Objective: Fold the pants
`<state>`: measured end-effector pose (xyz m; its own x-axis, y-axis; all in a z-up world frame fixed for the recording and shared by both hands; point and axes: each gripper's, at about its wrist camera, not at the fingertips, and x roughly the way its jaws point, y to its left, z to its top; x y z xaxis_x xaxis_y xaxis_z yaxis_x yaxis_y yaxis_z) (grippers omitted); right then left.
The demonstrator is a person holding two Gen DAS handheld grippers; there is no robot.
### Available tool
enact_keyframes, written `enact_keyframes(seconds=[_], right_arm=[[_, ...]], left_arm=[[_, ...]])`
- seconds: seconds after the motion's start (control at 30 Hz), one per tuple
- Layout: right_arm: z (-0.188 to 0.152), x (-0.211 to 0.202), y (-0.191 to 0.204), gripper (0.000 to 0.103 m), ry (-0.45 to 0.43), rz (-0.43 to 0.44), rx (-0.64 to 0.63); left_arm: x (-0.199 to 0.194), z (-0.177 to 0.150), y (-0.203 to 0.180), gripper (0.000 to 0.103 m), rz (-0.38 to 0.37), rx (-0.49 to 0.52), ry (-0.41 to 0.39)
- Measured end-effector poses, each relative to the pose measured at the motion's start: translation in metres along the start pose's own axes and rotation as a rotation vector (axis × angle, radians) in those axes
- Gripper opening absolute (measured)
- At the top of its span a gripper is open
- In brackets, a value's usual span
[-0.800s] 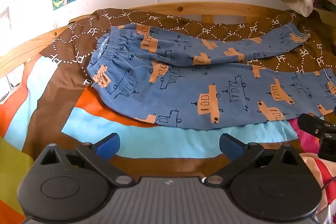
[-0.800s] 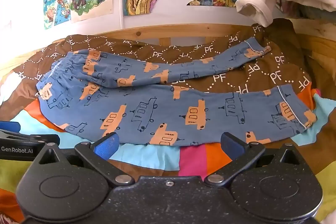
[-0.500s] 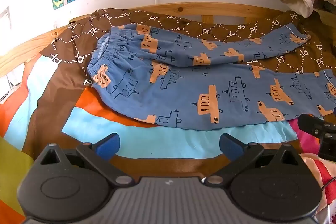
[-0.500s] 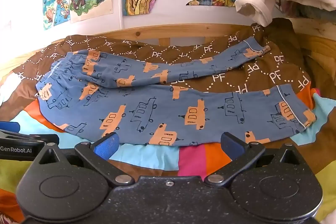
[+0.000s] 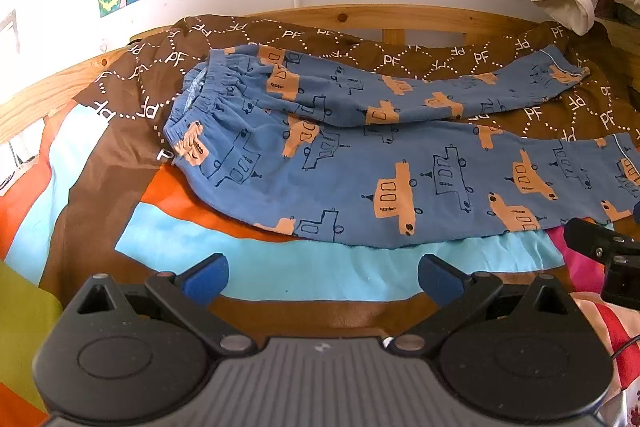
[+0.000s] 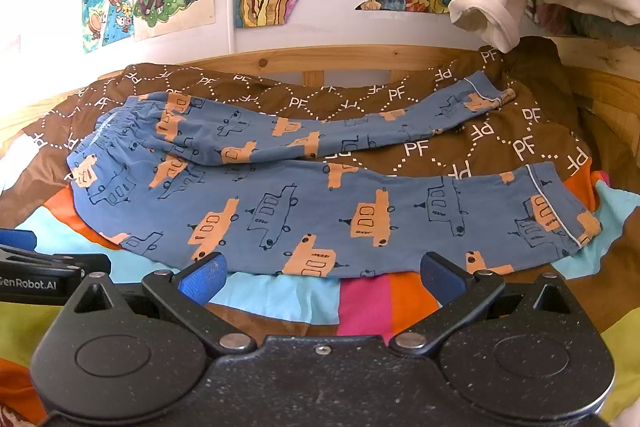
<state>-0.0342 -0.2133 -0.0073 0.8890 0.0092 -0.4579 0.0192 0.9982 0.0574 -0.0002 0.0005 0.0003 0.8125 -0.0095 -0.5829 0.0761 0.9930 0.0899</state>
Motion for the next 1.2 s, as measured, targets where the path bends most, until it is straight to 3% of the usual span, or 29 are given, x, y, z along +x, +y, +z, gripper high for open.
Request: enact_keyframes(seconds=[1.2], right_arm=[[-0.0009, -0.0009, -0.0027, 0.102, -0.005, -0.037, 0.003]], left_arm=[[0.0013, -0.0006, 0.0008, 0.103, -0.009, -0.006, -0.002]])
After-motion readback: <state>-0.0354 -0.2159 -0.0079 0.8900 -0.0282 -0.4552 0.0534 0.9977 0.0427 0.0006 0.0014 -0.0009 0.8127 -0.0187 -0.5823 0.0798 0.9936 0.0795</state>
